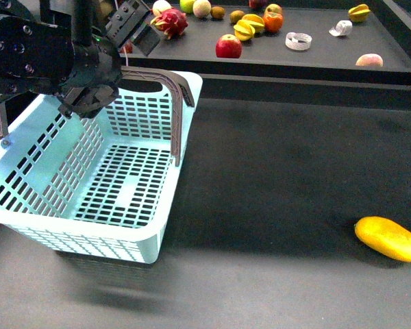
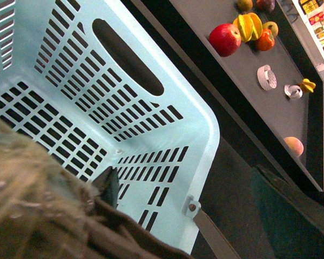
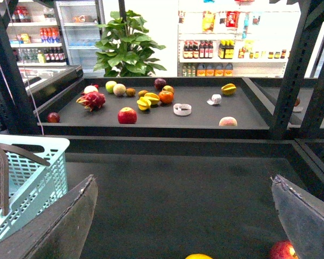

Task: Pick mango with right arm and hold basket with left

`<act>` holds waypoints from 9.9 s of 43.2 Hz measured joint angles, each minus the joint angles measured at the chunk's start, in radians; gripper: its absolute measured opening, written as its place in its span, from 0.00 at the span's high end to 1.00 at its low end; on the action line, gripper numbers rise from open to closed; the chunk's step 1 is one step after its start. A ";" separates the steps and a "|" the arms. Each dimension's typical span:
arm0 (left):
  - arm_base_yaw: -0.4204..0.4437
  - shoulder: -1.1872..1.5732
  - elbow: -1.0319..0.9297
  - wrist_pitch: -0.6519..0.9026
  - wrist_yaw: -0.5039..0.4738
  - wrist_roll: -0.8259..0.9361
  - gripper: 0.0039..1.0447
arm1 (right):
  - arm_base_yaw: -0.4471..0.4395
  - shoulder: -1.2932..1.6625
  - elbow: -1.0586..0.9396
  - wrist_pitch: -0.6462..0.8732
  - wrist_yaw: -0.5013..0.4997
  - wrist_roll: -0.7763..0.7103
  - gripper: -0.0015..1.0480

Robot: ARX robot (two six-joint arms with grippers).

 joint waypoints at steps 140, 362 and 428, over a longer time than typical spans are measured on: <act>-0.285 -0.581 -0.626 0.217 0.309 0.524 0.94 | -0.361 2.405 0.848 0.468 -0.172 -0.610 0.08; -0.285 -0.578 -0.633 0.217 0.308 0.522 0.94 | 0.000 0.219 -0.001 0.225 0.003 0.002 0.98; -0.286 -0.576 -0.634 0.230 0.294 0.537 0.94 | 0.000 0.002 0.000 0.000 0.003 0.000 0.43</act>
